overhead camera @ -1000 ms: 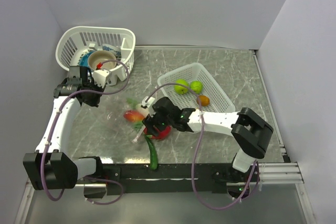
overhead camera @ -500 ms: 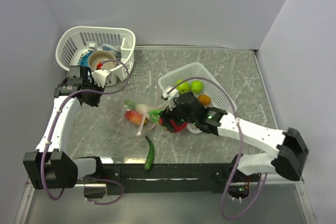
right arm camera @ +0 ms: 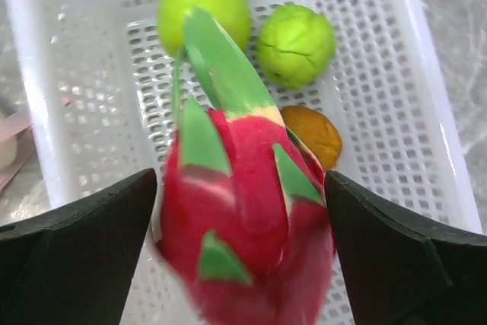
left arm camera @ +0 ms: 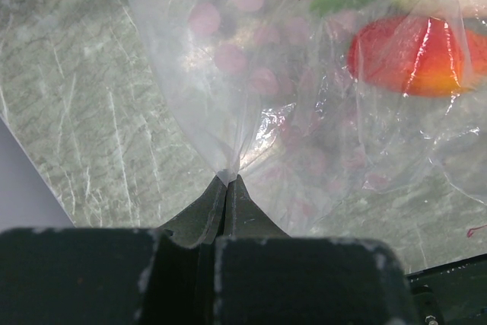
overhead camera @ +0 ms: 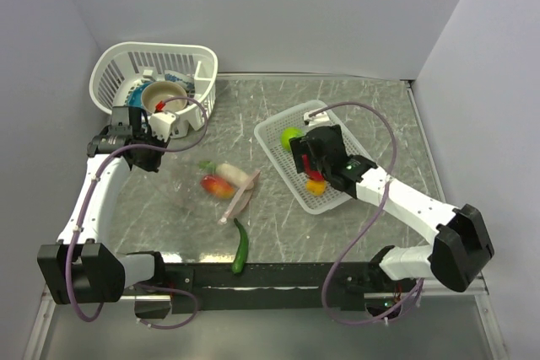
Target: Open the zip-top bag and remove the fake food
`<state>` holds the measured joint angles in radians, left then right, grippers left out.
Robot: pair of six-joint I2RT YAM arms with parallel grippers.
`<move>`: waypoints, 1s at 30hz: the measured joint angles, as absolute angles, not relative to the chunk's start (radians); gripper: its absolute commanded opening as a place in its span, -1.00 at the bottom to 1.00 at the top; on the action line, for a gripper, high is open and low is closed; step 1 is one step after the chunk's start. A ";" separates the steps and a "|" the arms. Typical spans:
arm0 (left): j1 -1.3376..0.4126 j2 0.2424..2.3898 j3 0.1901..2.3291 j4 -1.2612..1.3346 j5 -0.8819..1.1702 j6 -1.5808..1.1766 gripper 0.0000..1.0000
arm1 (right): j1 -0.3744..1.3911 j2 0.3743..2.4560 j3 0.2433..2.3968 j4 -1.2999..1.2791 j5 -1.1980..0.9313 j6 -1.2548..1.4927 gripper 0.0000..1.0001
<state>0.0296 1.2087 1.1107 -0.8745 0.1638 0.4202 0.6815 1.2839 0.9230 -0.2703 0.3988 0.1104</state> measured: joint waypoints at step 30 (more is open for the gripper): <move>0.030 1.209 1.095 -0.872 0.165 0.401 -0.98 | 1.301 1.665 1.078 -0.298 0.241 0.467 0.72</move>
